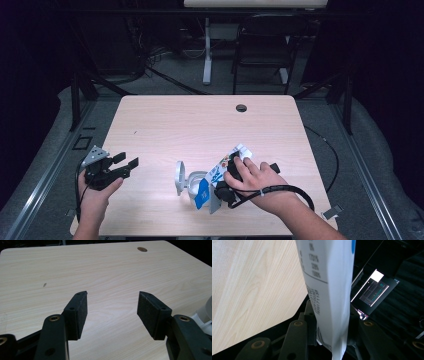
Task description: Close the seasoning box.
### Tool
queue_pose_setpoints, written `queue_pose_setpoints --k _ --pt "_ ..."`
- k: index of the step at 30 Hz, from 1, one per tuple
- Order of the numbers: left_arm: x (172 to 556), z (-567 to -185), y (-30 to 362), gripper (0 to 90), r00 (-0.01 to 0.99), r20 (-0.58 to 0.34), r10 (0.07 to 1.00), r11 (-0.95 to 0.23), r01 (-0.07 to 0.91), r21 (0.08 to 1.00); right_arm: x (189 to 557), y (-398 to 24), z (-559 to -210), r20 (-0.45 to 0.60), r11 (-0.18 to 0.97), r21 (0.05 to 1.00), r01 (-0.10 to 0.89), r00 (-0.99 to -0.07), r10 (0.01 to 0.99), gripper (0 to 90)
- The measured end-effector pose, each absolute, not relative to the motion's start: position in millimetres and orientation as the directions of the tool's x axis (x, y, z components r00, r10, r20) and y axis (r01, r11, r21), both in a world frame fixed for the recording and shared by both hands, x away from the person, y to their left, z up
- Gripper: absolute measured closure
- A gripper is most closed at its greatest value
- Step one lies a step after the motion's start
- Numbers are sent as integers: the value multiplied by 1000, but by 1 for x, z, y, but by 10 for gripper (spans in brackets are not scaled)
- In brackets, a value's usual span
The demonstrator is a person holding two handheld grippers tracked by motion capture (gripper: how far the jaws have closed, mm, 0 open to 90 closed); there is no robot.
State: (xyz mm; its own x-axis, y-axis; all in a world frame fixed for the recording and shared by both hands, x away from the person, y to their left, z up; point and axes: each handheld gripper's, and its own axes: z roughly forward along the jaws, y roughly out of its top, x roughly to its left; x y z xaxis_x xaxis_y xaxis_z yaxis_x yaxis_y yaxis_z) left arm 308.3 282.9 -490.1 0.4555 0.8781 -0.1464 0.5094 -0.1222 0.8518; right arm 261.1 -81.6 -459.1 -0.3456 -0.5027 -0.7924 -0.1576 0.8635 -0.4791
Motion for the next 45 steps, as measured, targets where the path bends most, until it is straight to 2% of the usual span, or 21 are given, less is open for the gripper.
queue_pose_setpoints --k 36,45 --pt "308 -490 283 420 453 -147 879 -121 511 851 263 -80 -459 -793 858 -490 -152 -331 -512 710" --pt "308 -490 284 419 453 -148 879 -119 510 852 265 -81 -459 -803 875 -460 -153 -350 -483 712"
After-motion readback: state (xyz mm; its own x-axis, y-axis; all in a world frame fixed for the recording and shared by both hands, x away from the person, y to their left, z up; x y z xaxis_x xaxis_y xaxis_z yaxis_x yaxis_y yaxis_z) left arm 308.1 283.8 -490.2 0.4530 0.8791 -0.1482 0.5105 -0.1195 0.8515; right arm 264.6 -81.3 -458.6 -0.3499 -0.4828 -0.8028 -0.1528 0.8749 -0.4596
